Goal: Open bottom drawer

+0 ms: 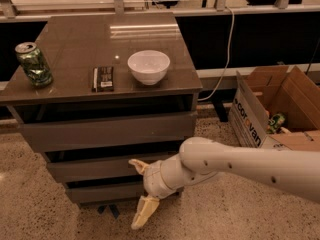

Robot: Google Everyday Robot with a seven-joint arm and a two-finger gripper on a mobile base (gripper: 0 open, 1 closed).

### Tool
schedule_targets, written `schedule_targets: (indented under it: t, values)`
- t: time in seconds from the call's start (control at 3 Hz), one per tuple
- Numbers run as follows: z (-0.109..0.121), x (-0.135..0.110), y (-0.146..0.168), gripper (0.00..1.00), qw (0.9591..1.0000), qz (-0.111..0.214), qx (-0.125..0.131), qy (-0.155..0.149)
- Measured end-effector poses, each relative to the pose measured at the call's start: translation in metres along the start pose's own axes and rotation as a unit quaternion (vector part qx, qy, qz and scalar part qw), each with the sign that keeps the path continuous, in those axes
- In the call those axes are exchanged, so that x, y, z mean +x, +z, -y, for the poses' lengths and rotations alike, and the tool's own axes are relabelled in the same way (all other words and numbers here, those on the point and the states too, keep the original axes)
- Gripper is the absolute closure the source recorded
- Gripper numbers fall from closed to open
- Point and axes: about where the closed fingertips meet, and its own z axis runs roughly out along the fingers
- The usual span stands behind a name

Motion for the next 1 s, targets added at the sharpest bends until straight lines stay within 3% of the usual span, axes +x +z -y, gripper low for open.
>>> schedule_targets:
  t: [0.33, 0.67, 1.0]
  values:
    - [-0.001, 0.041, 0.045, 0.00, 0.9995, -0.019, -0.007, -0.024]
    - [-0.007, 0.101, 0.094, 0.00, 0.9984, -0.050, -0.018, -0.021]
    - [-0.007, 0.101, 0.094, 0.00, 0.9984, -0.050, -0.018, -0.021]
